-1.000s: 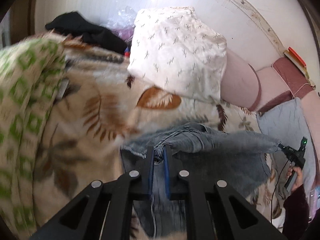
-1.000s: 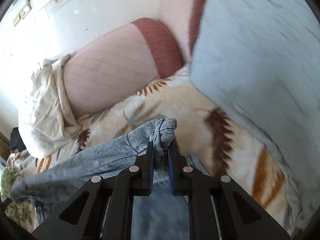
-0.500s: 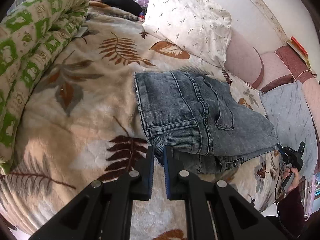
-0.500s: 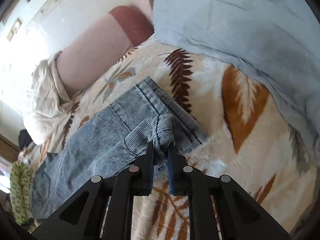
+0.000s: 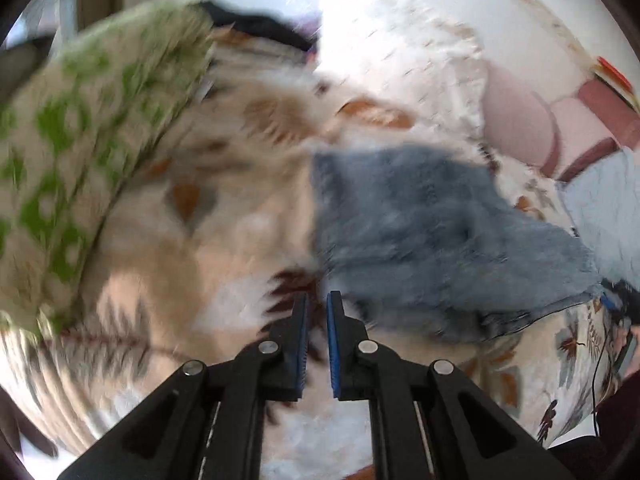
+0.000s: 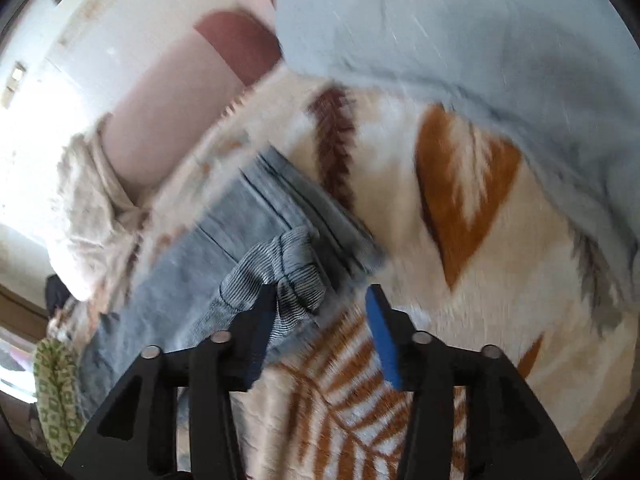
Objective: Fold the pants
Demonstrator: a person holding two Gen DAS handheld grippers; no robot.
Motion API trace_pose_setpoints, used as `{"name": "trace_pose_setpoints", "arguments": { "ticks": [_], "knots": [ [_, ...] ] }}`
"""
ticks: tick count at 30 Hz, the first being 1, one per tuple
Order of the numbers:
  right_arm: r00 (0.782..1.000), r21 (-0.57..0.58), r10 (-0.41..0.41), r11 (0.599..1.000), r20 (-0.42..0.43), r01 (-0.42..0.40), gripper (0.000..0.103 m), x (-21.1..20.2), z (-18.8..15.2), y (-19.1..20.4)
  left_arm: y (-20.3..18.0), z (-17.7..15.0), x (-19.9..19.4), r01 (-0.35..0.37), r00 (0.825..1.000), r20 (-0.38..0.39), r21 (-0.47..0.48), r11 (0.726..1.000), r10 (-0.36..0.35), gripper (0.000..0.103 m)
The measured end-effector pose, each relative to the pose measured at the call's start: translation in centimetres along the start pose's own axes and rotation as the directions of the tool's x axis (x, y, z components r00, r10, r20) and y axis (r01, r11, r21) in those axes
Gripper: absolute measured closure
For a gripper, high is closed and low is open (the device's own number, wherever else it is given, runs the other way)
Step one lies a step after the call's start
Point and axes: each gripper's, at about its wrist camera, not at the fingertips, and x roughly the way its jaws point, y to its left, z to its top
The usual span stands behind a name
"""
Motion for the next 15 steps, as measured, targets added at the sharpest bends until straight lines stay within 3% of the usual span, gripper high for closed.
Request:
{"name": "trace_pose_setpoints", "arguments": {
  "ticks": [3, 6, 11, 15],
  "knots": [
    [0.998, -0.032, 0.027, 0.999, 0.053, -0.026, 0.049, -0.8, 1.8, 0.9, -4.5, 1.7, -1.2, 0.02, 0.994, 0.102, 0.115, 0.993, -0.032, 0.091],
    [0.994, -0.041, 0.079, 0.996, 0.07, -0.076, 0.047, -0.6, 4.2, 2.0, -9.2, 2.9, -0.4, 0.084, 0.984, 0.138, 0.211, 0.974, -0.115, 0.088],
    [0.995, -0.011, 0.098, 0.995, 0.016, -0.098, 0.047, 2.7, 6.6, 2.9, -13.8, 2.8, 3.6, 0.178, 0.976, 0.071, 0.292, 0.94, -0.207, 0.088],
    [0.993, 0.029, 0.106, 0.994, -0.043, -0.105, 0.047, 5.5, 7.4, 2.6, -15.0, 1.9, 4.9, 0.2, 0.97, 0.06, 0.361, 0.911, -0.237, 0.088]
  ]
}}
